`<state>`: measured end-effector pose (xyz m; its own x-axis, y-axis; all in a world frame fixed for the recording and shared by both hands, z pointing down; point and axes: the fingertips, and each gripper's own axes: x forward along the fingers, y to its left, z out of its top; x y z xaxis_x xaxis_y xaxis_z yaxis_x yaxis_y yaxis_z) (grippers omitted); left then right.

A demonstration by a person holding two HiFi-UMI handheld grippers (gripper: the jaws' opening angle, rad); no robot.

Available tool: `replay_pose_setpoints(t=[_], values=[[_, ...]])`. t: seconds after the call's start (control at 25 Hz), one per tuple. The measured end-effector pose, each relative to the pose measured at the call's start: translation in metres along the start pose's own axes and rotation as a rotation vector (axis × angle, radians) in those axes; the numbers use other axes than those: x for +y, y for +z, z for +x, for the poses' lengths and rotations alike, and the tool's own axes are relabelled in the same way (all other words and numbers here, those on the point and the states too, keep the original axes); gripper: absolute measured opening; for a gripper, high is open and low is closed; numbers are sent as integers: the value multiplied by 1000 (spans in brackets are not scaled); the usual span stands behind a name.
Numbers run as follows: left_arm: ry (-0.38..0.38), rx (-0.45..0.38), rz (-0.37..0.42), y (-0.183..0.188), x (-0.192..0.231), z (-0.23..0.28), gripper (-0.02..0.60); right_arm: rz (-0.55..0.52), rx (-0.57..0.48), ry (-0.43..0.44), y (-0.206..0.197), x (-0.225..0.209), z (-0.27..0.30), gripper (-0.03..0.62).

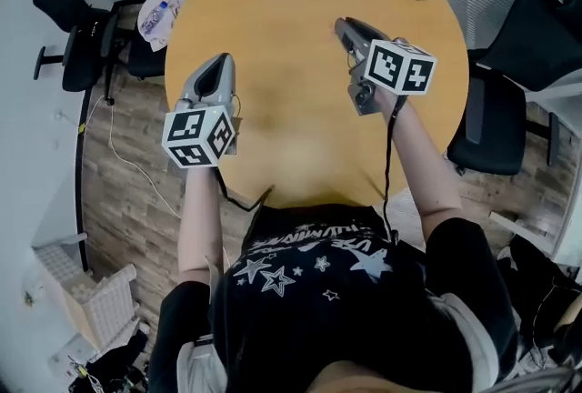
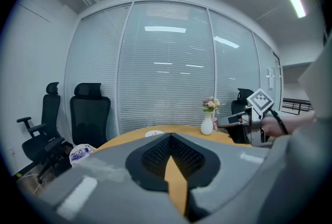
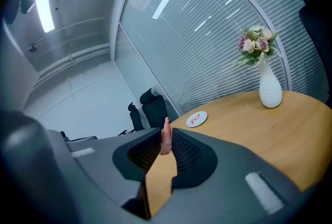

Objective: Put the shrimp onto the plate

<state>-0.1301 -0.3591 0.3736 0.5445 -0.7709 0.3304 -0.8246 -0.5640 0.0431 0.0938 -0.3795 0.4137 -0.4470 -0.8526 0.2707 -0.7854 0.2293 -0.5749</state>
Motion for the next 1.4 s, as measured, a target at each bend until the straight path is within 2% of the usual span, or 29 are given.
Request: replay_pose_setpoints(t=[0.28,0.72,1.12,1.4], values=[[-93,7,-7,7,40,51,2,13,-9,-83,8,-2,42,66],[-183,68,-9,-17,86,119,2,37,-11,-166,14,-21,113,66],[-239,119,-26,-43,122,179,2,108,13,-278,6,-61,190,66],[-252,153,-50,-61,144,217,2,142,29,-355,-5,-89,237,66]])
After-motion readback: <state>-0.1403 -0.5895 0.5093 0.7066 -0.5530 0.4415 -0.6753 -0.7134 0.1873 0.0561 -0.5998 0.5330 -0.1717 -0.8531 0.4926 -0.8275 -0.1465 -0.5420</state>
